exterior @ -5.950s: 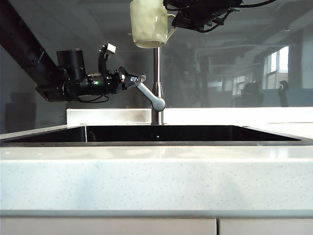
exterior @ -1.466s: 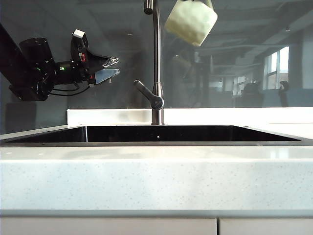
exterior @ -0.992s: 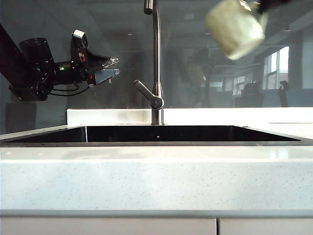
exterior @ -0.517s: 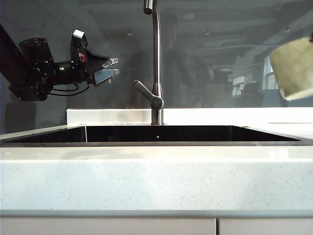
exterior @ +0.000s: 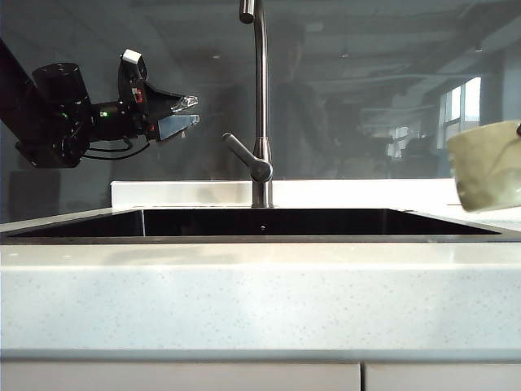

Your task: Pick up the mug next to the sink, go to the faucet to get some water, pour the water into the sink, and finally put the mug back to its place.

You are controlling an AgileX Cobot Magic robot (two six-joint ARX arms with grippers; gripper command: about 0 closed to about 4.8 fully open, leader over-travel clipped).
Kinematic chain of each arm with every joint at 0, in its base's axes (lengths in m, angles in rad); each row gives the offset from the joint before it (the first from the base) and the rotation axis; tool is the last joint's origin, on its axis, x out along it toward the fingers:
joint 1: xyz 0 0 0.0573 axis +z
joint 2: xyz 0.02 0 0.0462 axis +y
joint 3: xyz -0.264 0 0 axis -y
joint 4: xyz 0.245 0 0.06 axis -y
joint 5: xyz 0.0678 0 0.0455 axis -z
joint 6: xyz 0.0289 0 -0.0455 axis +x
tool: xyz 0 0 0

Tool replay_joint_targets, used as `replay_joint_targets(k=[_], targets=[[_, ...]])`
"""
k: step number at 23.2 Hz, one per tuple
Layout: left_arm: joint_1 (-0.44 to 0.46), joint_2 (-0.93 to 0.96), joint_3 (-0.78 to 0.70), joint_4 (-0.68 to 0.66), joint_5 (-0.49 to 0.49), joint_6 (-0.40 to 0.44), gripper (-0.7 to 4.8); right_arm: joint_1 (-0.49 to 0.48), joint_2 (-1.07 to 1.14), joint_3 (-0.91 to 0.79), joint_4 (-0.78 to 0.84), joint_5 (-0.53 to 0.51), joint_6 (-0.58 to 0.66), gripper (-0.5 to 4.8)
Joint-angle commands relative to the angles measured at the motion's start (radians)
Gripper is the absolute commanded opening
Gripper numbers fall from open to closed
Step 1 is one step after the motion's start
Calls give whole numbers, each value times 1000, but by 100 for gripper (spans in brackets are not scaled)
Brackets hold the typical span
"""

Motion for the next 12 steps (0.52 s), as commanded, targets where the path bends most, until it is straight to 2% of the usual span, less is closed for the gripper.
replay_joint_targets(k=[1, 4, 12], targets=[[2, -9, 5, 11, 3, 1, 372, 4, 62, 8, 208, -3, 67, -5], [2, -9, 5, 12, 3, 1, 372, 10, 149, 9, 296, 2, 67, -5], [2, -9, 5, 12, 3, 1, 372, 10, 218, 9, 378, 8, 66, -1]])
